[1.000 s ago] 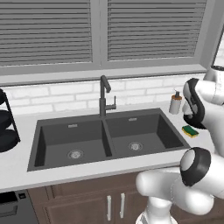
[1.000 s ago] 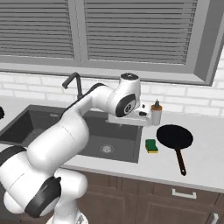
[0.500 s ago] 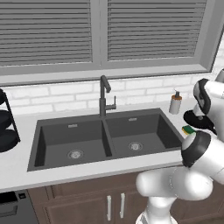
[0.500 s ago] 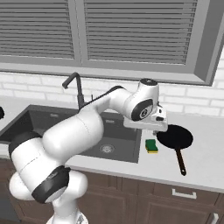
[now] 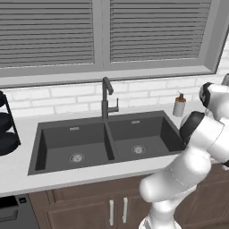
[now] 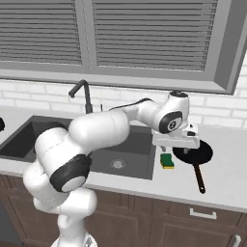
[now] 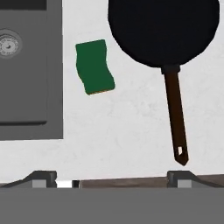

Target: Pick the pan and sponge and place them into the sink. Then turn on the water.

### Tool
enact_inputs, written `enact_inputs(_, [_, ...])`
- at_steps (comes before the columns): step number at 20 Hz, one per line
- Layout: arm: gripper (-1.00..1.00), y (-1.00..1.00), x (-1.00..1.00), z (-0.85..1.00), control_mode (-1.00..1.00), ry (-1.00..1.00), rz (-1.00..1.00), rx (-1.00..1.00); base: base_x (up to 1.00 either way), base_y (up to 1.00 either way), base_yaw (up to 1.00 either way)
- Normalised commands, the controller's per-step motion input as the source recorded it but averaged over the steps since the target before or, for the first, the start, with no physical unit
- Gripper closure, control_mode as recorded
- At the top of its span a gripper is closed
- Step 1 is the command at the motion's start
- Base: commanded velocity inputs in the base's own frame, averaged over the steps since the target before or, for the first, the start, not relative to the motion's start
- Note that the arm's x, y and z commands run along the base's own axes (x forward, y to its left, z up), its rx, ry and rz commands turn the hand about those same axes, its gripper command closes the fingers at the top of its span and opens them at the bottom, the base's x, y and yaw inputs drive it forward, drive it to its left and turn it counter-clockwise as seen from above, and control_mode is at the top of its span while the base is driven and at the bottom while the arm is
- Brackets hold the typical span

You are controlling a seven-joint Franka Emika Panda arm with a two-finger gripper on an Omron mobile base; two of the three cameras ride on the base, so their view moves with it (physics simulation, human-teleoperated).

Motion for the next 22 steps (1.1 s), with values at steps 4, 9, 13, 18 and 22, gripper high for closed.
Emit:
enact_inputs(4, [-1.00, -0.50, 0.30, -0.29, -1.00, 0.12, 0.00, 0.00, 0.00, 0.00, 0.00])
enact_inputs(9, [-1.00, -0.44, 0.14, -0.25, -1.00, 0.09, 0.00, 0.05, 0.00, 0.00, 0.00])
enact_inputs(13, [-1.00, -0.39, 0.10, -0.25, -1.00, 0.08, 0.00, 0.04, 0.00, 0.00, 0.00])
enact_inputs(18, [-1.00, -0.26, 0.14, -0.27, -1.00, 0.06, 0.00, 0.04, 0.00, 0.00, 0.00])
enact_inputs(22, [-1.00, -0.20, 0.16, -0.29, -1.00, 0.04, 0.00, 0.05, 0.00, 0.00, 0.00])
